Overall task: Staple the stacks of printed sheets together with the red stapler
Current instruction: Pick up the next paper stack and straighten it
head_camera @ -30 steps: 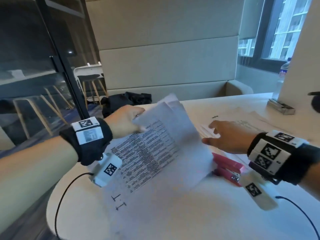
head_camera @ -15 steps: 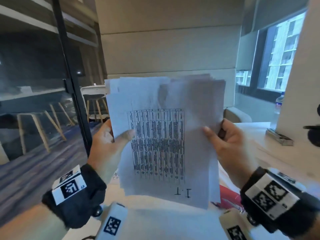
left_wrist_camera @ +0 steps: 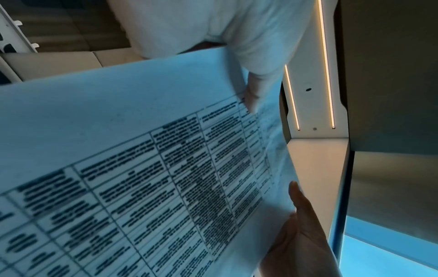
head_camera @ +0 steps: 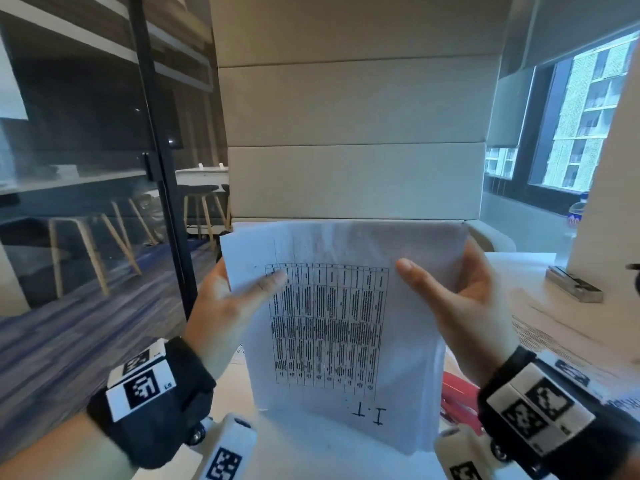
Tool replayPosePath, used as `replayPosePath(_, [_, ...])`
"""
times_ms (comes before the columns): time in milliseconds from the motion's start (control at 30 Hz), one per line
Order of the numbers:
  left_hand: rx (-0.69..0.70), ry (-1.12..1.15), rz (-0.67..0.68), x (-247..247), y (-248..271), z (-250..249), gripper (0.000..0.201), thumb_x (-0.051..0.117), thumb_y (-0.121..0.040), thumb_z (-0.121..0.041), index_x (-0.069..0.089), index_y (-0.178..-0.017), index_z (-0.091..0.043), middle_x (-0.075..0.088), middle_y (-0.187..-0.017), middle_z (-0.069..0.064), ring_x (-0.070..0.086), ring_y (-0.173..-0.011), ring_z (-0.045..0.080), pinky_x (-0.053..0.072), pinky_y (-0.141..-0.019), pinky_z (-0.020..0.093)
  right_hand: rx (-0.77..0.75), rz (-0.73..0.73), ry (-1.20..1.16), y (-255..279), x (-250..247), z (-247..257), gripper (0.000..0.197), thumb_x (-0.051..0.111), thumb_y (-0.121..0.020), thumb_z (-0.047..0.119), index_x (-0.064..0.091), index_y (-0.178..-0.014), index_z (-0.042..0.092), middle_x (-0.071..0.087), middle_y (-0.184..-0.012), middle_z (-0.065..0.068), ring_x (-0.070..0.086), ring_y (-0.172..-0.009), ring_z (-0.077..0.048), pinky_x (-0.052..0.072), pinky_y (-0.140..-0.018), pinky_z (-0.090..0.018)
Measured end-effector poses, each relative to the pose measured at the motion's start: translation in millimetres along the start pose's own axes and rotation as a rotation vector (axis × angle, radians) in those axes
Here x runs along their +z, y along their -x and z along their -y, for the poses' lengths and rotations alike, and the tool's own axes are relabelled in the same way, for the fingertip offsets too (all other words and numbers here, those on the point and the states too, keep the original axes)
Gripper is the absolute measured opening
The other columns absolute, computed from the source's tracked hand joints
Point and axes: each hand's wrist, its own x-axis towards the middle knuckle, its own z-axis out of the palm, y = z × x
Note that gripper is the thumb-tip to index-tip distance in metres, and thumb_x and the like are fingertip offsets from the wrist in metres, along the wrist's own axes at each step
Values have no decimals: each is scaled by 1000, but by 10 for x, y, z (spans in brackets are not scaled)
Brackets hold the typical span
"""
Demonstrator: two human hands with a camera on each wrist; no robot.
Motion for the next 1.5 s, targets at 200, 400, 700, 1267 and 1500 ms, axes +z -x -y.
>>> replayPosePath(200, [-34,29,-36,108,12,-3,41,68,-76,-15,61,-117,-15,72,-109,-5,67,-104,11,52,-89,24,41,29,16,-35,83,-44,34,75,-81,15,58,-111,18,72,-103,-3,69,-96,-21,54,-89,-47])
replayPosePath(400, [-107,164,-75,128,-37,-51,43,68,-72,-12,65,-115,-11,72,-110,5,66,-106,25,49,-94,41,-14,2,62,-63,112,-73,24,63,-88,-1,65,-98,21,74,-90,1,70,-81,-14,57,-75,-32])
replayPosePath(700, [-39,23,-49,127,91,-13,33,62,-80,-17,62,-113,-22,72,-103,-17,65,-99,-2,51,-83,14,108,-6,-17,46,66,-169,18,67,-85,2,68,-95,17,75,-89,-4,71,-80,-20,57,-76,-40])
replayPosePath(1267, [-218,-97,-11,176,331,340,19,65,-85,-23,66,-102,-31,71,-94,-24,62,-86,-16,43,-73,3,491,276,476,205,-92,-385,16,77,-75,9,70,-88,14,74,-83,-2,69,-75,-18,56,-68,-24])
replayPosePath(1500, [-287,-105,-71,78,238,452,25,67,-75,-39,66,-99,-33,70,-94,-25,61,-90,2,43,-82,21,523,1088,1587,82,-369,-562,36,64,-84,38,55,-109,14,62,-121,-8,59,-110,-23,45,-80,-26])
